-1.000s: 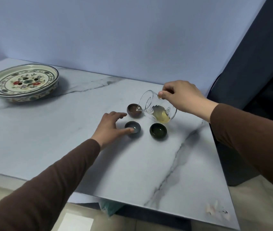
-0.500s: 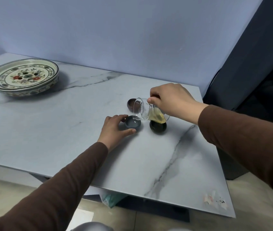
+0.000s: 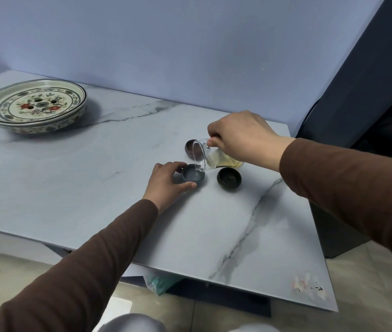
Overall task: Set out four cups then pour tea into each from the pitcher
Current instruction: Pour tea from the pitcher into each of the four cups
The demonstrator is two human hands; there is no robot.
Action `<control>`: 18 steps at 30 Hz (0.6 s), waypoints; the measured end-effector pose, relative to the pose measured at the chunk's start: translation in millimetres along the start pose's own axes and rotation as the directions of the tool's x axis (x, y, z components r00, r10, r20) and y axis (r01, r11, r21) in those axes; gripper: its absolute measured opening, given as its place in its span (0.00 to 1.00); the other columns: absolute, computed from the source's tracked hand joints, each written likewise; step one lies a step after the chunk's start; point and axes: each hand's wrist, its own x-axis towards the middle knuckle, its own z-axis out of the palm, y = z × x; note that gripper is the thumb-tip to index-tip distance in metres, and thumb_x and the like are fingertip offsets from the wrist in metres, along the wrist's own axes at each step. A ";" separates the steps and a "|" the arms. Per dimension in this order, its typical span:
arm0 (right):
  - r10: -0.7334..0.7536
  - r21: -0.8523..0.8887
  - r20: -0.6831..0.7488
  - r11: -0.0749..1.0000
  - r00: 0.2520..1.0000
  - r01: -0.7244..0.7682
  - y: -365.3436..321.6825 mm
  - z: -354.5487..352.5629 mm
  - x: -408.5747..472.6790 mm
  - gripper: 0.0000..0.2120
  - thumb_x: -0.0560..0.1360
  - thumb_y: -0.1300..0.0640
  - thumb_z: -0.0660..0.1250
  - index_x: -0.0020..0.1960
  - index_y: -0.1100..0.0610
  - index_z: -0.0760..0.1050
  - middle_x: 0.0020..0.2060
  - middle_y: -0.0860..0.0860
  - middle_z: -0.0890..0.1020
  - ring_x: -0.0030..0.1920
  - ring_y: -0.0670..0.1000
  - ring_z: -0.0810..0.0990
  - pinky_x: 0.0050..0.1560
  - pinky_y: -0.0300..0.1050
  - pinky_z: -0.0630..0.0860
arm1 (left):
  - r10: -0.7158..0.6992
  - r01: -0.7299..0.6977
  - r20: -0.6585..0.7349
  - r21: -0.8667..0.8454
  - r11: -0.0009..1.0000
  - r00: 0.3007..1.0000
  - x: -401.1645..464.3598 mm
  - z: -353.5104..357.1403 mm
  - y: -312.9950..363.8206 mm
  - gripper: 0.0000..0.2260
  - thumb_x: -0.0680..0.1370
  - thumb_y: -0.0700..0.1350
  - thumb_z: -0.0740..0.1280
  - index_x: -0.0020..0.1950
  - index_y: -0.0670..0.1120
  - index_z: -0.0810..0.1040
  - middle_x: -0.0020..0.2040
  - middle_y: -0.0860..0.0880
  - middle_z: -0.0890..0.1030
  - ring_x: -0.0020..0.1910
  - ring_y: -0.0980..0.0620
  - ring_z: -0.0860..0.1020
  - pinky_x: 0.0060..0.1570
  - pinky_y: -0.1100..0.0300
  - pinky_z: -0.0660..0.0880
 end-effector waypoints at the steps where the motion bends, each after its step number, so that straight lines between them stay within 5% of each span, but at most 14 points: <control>1: -0.003 -0.006 0.004 1.000 1.000 0.003 -0.2 -0.8 0.9 0.13 0.80 0.45 0.61 0.42 0.51 0.72 0.36 0.50 0.74 0.39 0.56 0.70 0.37 0.45 0.62 | 0.001 -0.001 0.002 0.003 1.000 1.000 0.4 -0.3 0.1 0.25 0.70 0.54 0.77 0.65 0.53 0.77 0.55 0.57 0.79 0.59 0.53 0.67 0.54 0.59 0.65; 18: -0.046 -0.124 0.007 0.991 0.999 0.047 -4.3 -10.3 7.6 0.13 0.80 0.46 0.61 0.45 0.53 0.76 0.37 0.51 0.75 0.39 0.58 0.71 0.37 0.46 0.63 | 0.006 -0.006 0.007 0.006 1.000 1.000 1.0 -1.8 2.5 0.24 0.70 0.53 0.77 0.64 0.53 0.77 0.56 0.56 0.79 0.60 0.52 0.67 0.56 0.58 0.66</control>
